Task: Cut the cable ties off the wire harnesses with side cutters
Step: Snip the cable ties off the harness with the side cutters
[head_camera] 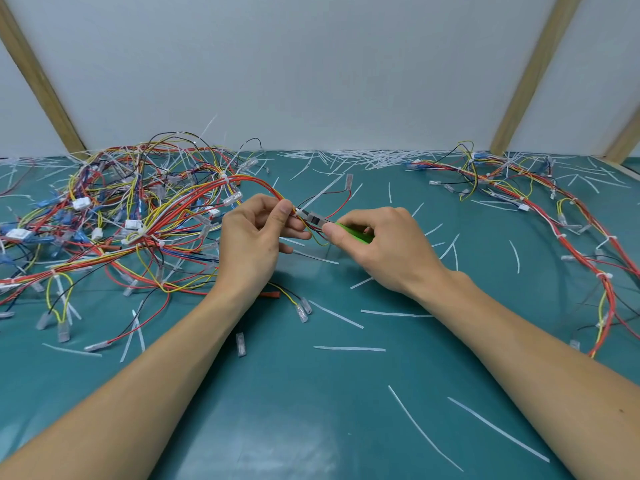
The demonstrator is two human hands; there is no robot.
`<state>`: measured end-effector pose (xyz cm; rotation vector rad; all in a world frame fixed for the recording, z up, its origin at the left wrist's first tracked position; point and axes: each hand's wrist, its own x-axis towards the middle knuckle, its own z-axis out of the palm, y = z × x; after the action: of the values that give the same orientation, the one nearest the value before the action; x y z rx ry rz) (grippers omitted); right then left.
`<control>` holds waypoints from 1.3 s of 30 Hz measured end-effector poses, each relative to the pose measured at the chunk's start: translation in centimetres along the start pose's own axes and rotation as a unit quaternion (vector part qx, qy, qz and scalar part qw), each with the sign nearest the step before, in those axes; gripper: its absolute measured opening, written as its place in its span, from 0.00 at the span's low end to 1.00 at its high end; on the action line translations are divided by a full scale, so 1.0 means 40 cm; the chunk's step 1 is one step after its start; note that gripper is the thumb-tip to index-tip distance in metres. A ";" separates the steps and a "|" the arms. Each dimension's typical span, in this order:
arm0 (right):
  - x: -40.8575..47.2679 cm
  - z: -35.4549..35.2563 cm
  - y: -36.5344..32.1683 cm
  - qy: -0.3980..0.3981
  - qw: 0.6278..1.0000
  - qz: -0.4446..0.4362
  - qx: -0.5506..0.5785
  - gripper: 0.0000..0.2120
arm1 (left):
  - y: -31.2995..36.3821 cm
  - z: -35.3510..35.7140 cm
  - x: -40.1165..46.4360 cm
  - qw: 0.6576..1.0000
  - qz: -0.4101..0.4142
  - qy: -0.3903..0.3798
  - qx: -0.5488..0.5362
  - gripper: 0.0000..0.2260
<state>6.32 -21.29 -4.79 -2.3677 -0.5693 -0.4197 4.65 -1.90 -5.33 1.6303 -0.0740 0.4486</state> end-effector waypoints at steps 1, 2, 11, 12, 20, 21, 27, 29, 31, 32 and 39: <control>0.000 0.000 -0.001 -0.002 1.000 0.001 -0.001 0.21 | 0.000 0.000 0.000 1.000 0.000 0.000 0.000 0.08; 0.000 -0.001 -0.001 -0.005 1.000 0.001 -0.002 0.21 | 0.000 0.000 -0.001 1.000 0.000 0.000 0.001 0.08; 0.001 0.004 -0.003 -0.024 0.999 0.012 -0.022 0.23 | -0.003 0.001 0.001 1.000 0.008 -0.004 0.004 0.08; 0.001 0.005 -0.003 -0.027 0.999 0.012 -0.025 0.24 | -0.004 0.001 0.001 1.000 0.008 -0.004 0.004 0.08; -0.001 0.007 -0.004 -0.029 0.998 0.002 -0.057 0.28 | -0.009 0.000 0.001 1.000 0.005 -0.012 0.003 0.08; -0.001 0.007 -0.004 -0.028 0.998 0.002 -0.060 0.28 | -0.009 0.000 0.001 1.000 0.004 -0.012 0.003 0.08; 0.003 0.005 -0.001 -0.031 0.997 -0.003 -0.070 0.30 | -0.007 0.001 0.001 1.000 0.003 -0.014 0.009 0.08; 0.003 0.005 0.000 -0.035 0.997 -0.002 -0.070 0.30 | -0.007 0.001 -0.001 1.000 0.001 -0.015 0.009 0.08; 0.004 0.006 0.001 -0.038 0.997 -0.001 -0.069 0.31 | -0.006 0.001 -0.001 1.000 0.000 -0.016 0.012 0.08; 0.005 0.005 0.002 -0.040 0.997 -0.001 -0.069 0.31 | -0.006 0.001 -0.002 1.000 -0.001 -0.017 0.014 0.08; 0.007 0.009 0.007 -0.045 0.997 0.001 -0.061 0.33 | -0.008 0.001 -0.001 1.000 0.003 -0.019 0.014 0.08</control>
<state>6.76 -21.15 -5.09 -2.5143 -0.5975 -0.3582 4.72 -1.90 -5.66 1.6662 -0.1014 0.4257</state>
